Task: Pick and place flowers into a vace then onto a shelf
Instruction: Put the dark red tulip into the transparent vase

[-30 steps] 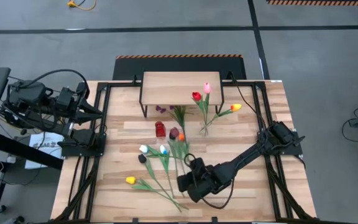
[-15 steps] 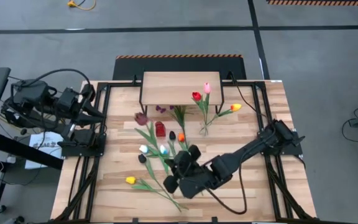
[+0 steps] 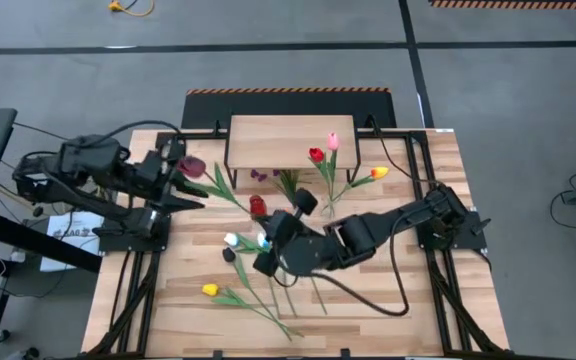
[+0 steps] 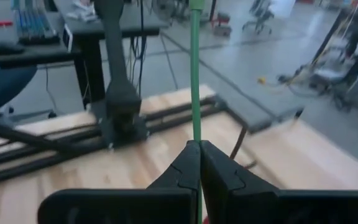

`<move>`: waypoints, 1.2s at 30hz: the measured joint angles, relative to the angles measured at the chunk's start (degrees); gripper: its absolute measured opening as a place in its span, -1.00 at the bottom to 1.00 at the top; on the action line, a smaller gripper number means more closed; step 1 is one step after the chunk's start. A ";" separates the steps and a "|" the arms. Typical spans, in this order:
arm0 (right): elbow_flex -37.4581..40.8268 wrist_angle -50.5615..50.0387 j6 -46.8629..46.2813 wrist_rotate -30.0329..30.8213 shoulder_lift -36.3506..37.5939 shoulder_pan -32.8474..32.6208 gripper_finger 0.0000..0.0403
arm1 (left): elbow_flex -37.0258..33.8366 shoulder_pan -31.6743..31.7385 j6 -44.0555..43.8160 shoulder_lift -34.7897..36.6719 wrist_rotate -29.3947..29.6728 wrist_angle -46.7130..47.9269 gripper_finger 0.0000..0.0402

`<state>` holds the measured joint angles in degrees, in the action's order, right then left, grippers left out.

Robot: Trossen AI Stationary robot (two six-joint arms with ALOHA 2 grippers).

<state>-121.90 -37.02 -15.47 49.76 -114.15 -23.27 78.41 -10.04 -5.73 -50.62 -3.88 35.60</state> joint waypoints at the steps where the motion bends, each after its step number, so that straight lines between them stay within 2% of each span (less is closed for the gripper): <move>1: -0.44 1.19 1.79 0.00 0.00 0.37 -1.00 | 0.00 0.00 0.04 -0.53 -0.45 -0.64 -0.51; 8: -1.75 9.91 11.32 -2.21 0.00 2.50 -1.00 | 0.00 -0.02 1.16 -3.50 -3.45 -7.29 -0.39; 18: -1.75 12.93 13.80 -3.95 -0.02 2.75 -1.00 | 0.02 -0.02 3.57 -4.28 -2.35 -10.63 -0.37; 22: -1.75 14.19 14.60 -2.58 -0.02 2.41 -1.00 | 0.02 0.00 3.80 -4.51 -1.41 -10.49 -0.37; 25: -1.75 14.02 14.49 3.31 -0.02 2.04 -1.00 | 0.02 0.00 4.70 -4.51 -1.38 -9.92 -0.37; 29: -1.75 13.45 11.15 17.08 0.02 0.99 -1.00 | 0.02 0.00 5.10 -4.52 -1.21 -8.45 -0.37; 33: -1.72 12.09 8.78 23.15 1.38 -0.29 -1.00 | 0.02 0.00 5.12 -4.47 -0.14 -8.23 -0.37; 36: -1.73 7.94 2.18 29.40 2.18 -1.84 -1.00 | 0.02 0.00 5.57 -4.50 1.36 -8.09 -0.37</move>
<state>-123.63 -29.08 -13.29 79.16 -111.97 -25.10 78.43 -10.05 -0.16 -55.12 -2.51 27.51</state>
